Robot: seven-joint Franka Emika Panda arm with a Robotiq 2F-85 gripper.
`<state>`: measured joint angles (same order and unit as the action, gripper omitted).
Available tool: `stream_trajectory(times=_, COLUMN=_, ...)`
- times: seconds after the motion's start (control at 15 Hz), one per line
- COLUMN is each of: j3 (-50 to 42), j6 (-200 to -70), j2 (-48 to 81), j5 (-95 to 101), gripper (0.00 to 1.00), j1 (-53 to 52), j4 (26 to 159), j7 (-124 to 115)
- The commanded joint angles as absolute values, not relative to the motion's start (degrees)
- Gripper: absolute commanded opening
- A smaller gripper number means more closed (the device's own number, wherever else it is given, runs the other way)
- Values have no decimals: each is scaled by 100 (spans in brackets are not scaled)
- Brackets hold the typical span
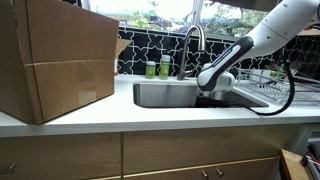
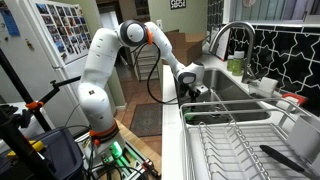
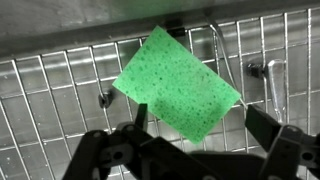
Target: Close the tap using the faucet, pick remove the blue sponge from the sink and use it to wipe the front edge of the sink
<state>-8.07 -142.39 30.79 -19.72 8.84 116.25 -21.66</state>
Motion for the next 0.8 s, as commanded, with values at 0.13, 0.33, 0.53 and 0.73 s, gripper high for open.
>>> stream_trajectory(times=0.13, j3=-830, j6=-14611, j2=3453, j5=-1956, gripper=100, j1=694, j4=11489, j7=-2486)
stream_trajectory(times=0.33, j3=-870, j6=-14661, j2=3587, j5=-1920, gripper=100, j1=661, j4=11397, j7=-2554)
stream_trajectory(times=0.53, j3=-857, j6=-14628, j2=3693, j5=-1932, gripper=100, j1=692, j4=11275, j7=-2519)
stream_trajectory(times=0.73, j3=-852, j6=-14578, j2=3817, j5=-1941, gripper=100, j1=722, j4=11125, j7=-2500)
